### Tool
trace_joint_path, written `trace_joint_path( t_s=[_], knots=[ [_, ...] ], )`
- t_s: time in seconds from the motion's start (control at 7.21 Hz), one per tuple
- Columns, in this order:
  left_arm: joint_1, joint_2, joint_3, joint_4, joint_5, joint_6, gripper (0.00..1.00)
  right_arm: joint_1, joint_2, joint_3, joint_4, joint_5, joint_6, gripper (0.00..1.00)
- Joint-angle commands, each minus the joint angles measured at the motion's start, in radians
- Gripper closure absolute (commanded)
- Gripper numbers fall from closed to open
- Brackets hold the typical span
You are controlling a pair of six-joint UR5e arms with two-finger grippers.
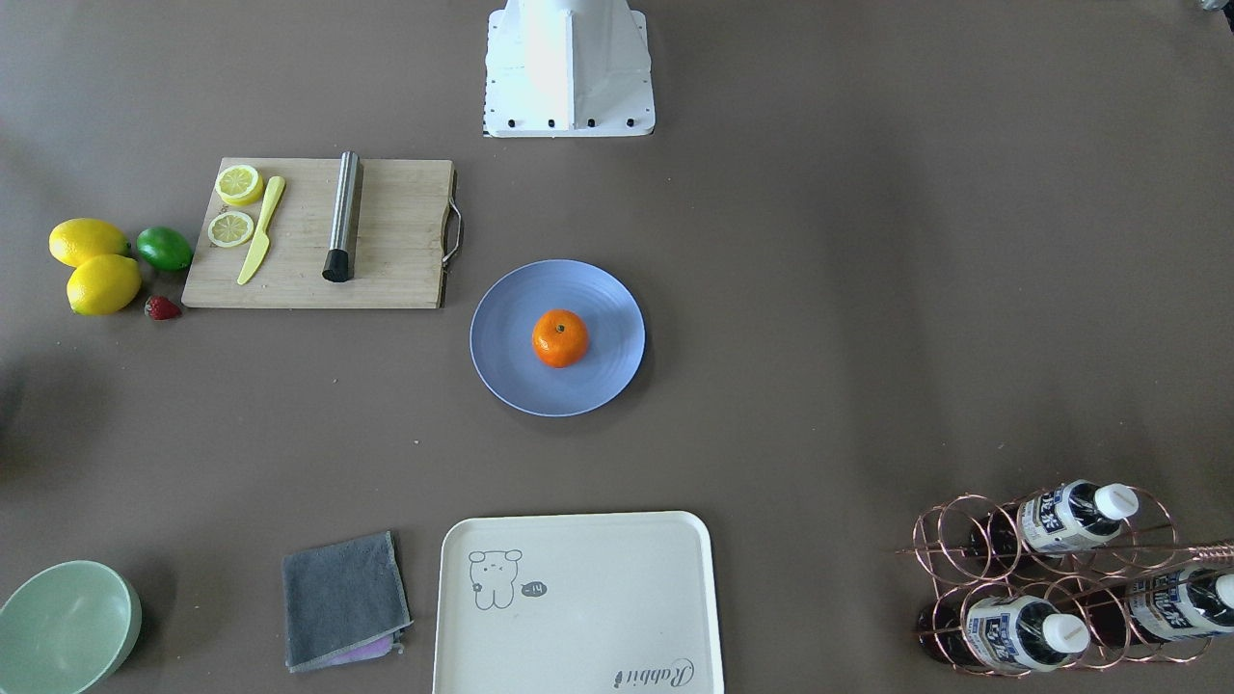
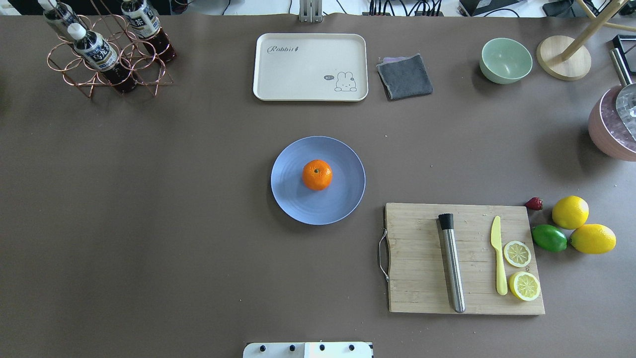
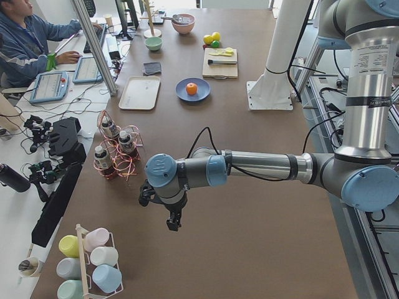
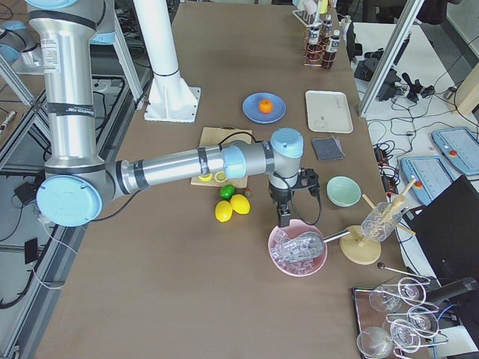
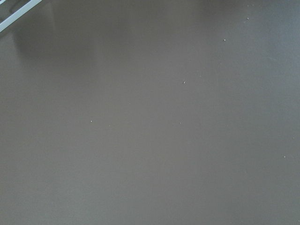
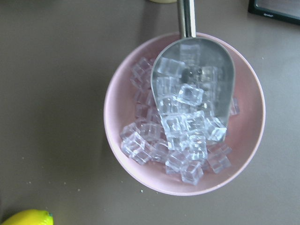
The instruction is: Pick orange to plate
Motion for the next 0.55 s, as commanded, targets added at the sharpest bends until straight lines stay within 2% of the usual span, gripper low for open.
trace_joint_path(
  t_s=[0.0, 0.42],
  knots=[
    [0.000, 0.001, -0.013, -0.003, 0.000, 0.004, 0.02, 0.019, -0.043, -0.023, 0.001, -0.016, -0.008, 0.00],
    [0.002, -0.003, -0.013, -0.003, 0.001, 0.006, 0.02, 0.017, -0.042, -0.021, 0.001, -0.008, -0.008, 0.00]
  ],
)
